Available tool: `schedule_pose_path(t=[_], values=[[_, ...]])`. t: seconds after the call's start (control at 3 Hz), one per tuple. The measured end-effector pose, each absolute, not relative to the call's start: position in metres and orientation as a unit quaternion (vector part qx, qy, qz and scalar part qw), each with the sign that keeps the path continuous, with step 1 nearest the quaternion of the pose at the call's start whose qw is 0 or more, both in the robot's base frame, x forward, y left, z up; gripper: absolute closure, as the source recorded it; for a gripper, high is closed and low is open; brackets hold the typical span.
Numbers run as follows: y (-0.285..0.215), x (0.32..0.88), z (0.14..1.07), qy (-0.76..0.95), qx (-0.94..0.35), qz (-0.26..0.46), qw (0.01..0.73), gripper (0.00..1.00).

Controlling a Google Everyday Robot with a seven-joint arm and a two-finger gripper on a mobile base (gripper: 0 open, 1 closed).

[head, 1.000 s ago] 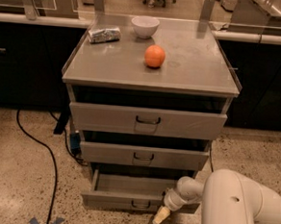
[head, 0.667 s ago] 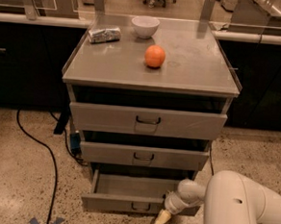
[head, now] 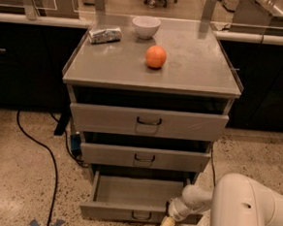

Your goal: Open bottom drawer

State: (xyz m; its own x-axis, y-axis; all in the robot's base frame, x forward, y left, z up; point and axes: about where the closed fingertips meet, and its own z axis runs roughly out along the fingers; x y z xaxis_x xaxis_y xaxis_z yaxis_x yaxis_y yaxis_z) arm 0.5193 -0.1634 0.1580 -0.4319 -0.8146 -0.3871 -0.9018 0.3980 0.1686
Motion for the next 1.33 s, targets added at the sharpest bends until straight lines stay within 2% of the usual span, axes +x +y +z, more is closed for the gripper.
schedule_pose_path(t=[0.67,1.0,1.33], values=[[-0.163,0.507,0.159,0.818,-0.533,0.184,0.115,0.00],[-0.169,0.480,0.162,0.814,-0.537,0.195,0.104,0.00],[-0.189,0.425,0.176,0.815,-0.533,0.213,0.079,0.00]])
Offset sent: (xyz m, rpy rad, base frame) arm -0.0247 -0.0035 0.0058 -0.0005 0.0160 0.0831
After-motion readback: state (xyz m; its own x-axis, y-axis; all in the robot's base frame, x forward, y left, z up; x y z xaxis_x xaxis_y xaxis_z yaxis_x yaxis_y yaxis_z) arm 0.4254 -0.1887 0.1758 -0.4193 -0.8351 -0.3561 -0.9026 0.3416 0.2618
